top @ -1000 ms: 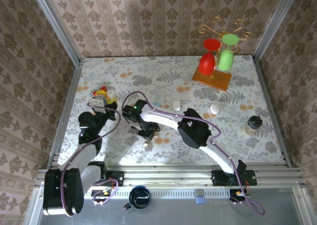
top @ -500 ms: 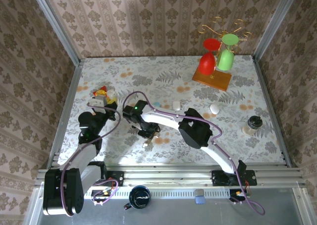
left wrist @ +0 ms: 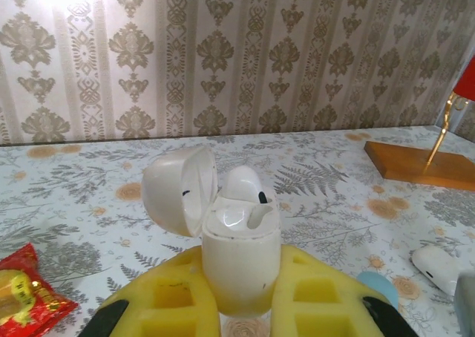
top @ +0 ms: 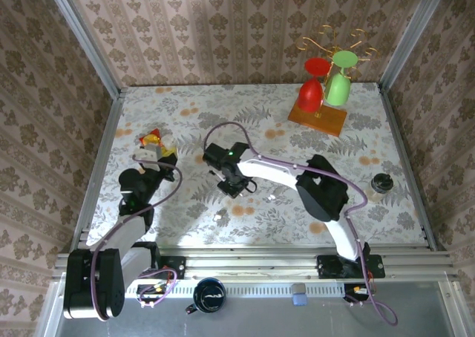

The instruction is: Insert the wireless bluetooth earbuds into the charging case

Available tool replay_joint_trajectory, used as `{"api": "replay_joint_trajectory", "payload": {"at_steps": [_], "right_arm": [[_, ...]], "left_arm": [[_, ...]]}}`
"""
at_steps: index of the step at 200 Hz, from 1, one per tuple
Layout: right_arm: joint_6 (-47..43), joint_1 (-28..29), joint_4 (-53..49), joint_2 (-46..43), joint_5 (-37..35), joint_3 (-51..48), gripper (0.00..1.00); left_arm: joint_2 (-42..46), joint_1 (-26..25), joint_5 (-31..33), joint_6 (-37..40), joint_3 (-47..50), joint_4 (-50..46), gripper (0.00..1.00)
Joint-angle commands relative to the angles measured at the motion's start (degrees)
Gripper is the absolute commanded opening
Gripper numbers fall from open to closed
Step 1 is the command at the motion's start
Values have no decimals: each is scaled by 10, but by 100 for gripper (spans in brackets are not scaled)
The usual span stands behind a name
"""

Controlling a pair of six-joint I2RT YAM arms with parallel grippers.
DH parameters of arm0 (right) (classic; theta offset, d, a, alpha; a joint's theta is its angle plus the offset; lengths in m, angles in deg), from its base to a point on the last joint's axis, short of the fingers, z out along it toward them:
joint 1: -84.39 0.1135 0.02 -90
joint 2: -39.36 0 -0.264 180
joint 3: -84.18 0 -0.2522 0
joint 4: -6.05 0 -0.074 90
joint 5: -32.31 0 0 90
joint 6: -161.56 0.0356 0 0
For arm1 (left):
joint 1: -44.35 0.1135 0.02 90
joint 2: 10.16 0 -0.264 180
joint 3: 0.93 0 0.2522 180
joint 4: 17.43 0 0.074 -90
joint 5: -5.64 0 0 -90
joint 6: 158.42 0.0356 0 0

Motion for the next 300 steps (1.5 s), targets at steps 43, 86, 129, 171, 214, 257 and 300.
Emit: {"api": "replay_joint_trajectory", "payload": {"at_steps": [43, 86, 129, 171, 214, 257, 300], "right_arm": [[106, -55, 335, -182, 45, -192, 19], [159, -88, 481, -255, 102, -282, 20], [169, -94, 574, -302, 141, -329, 20], [170, -94, 619, -314, 183, -344, 20], [178, -94, 645, -309, 206, -345, 19], [176, -94, 635, -298, 207, -338, 18], [179, -94, 637, -289, 217, -337, 18]], "left_arm": [[-44, -80, 17, 36, -11, 35, 0], [-101, -148, 19, 68, -19, 79, 0], [-171, -181, -43, 94, -24, 158, 0], [-211, -197, -125, 101, -54, 151, 0], [-221, -207, -169, 94, -56, 182, 0], [-224, -208, -169, 85, -55, 201, 0], [-225, -207, -163, 84, -55, 205, 0]]}}
